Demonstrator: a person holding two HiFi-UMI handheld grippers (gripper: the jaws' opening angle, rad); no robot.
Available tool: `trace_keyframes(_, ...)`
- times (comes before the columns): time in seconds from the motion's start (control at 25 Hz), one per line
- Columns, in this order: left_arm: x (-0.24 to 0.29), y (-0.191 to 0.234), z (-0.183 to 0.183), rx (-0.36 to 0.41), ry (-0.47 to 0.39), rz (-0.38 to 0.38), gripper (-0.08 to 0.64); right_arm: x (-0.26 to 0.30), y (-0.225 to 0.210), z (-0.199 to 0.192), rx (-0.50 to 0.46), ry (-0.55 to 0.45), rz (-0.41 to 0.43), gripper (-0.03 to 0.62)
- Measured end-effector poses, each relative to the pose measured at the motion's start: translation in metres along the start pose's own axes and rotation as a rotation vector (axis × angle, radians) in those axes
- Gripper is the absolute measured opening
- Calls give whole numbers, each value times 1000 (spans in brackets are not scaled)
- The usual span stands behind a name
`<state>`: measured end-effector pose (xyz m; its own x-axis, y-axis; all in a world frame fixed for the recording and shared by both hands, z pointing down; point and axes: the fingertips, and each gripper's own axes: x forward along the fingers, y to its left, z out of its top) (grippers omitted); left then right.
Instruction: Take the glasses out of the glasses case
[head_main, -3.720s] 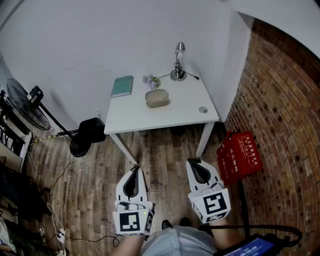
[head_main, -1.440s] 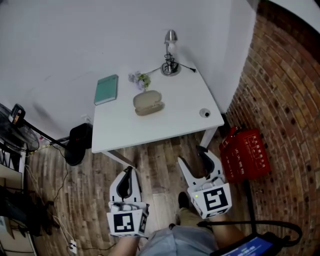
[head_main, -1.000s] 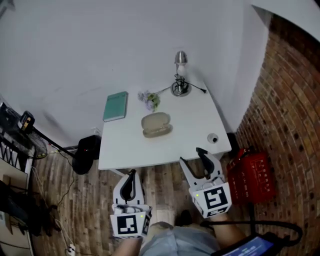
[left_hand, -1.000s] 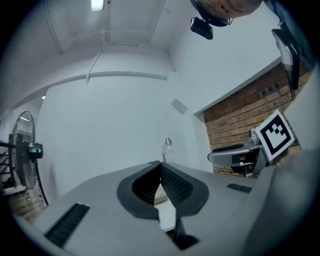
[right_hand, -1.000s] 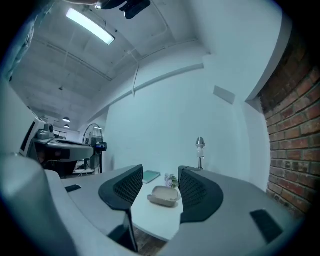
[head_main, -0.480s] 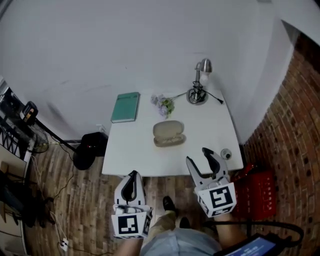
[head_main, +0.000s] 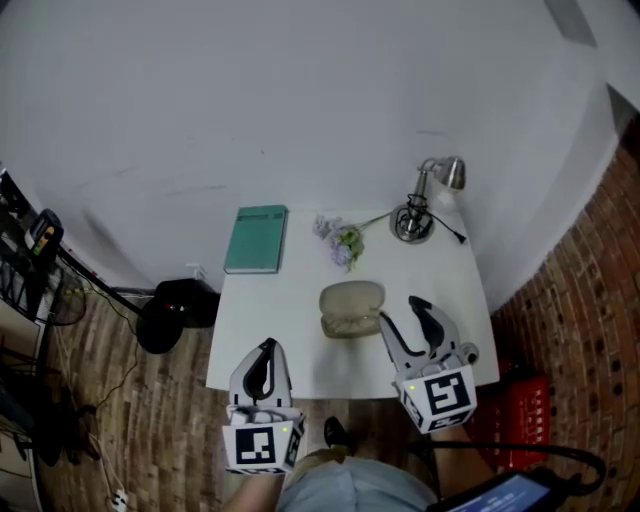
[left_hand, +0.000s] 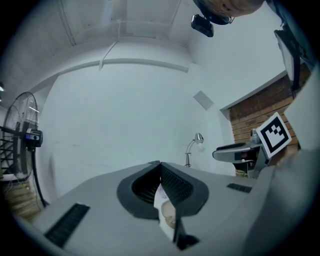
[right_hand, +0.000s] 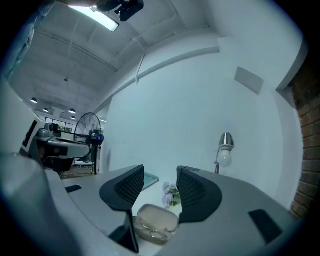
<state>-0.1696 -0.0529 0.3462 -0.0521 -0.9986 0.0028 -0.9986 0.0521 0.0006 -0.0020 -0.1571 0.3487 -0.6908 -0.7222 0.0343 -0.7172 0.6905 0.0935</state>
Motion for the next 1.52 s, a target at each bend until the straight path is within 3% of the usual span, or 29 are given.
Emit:
trace_keyframes(0.4,58,45,16,-4,-49,-11,6,63,-14,23,-57,-55,-42,218)
trace_keyframes(0.64,71,47,5,-9,29,-10,6,81,-19,11,-63,-11,-22,218)
trace_keyframes(0.84,83,52,2,-16,10,21,6,95,-22,-14,-68,65,41,212)
trace_keyframes(1.52,102,52,-54,-46,167,68,6,103,-9,-135,-6,356,238,193)
